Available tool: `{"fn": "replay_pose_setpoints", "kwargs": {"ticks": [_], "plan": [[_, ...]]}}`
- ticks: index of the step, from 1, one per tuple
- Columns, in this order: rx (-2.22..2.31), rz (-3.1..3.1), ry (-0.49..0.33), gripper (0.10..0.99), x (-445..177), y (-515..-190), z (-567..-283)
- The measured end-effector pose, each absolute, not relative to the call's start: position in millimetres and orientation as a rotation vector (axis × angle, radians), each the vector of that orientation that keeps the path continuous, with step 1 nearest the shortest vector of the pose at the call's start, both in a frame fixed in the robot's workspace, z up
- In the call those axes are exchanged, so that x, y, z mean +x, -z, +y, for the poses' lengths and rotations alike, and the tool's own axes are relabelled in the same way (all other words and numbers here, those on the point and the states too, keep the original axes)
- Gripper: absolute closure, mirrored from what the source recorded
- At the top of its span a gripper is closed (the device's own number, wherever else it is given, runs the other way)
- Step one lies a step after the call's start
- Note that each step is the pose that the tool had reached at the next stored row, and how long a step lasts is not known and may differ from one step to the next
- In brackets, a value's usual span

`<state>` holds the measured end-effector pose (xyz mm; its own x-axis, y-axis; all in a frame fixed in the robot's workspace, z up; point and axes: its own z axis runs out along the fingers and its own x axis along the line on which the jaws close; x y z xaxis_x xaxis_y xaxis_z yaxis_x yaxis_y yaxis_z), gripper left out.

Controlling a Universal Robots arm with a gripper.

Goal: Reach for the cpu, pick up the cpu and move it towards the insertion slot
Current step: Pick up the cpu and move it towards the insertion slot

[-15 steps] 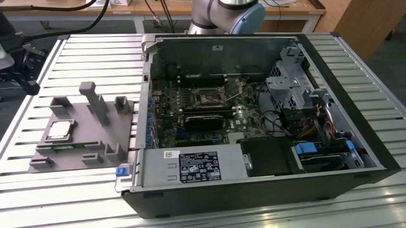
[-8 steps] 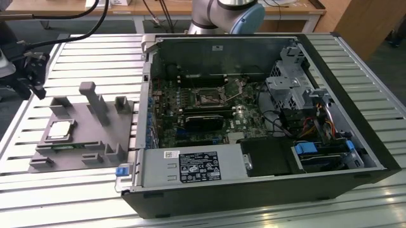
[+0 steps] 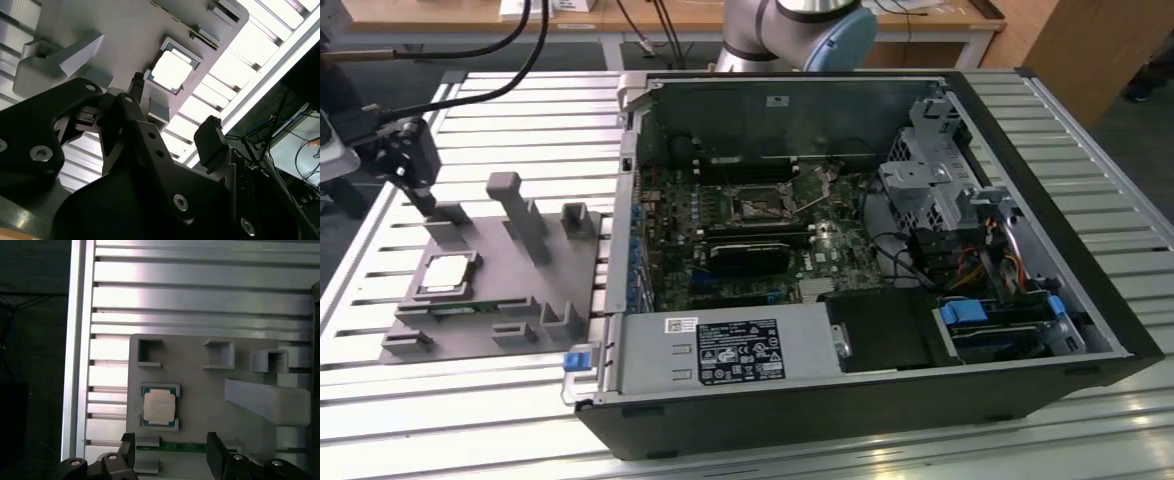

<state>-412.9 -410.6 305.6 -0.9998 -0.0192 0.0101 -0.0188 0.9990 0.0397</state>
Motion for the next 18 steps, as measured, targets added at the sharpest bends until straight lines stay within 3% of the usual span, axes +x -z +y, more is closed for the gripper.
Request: {"fn": "replay_pose_setpoints", "kwargs": {"ticks": [1,2,18], "plan": [[0.03,-3.13,0.062,0.443,-413.0,-303.7,-410.4],[0.03,-3.13,0.062,0.38,-413.0,-301.9,-410.2],[0.03,-3.13,0.066,0.38,-413.2,-272.8,-409.3]]}}
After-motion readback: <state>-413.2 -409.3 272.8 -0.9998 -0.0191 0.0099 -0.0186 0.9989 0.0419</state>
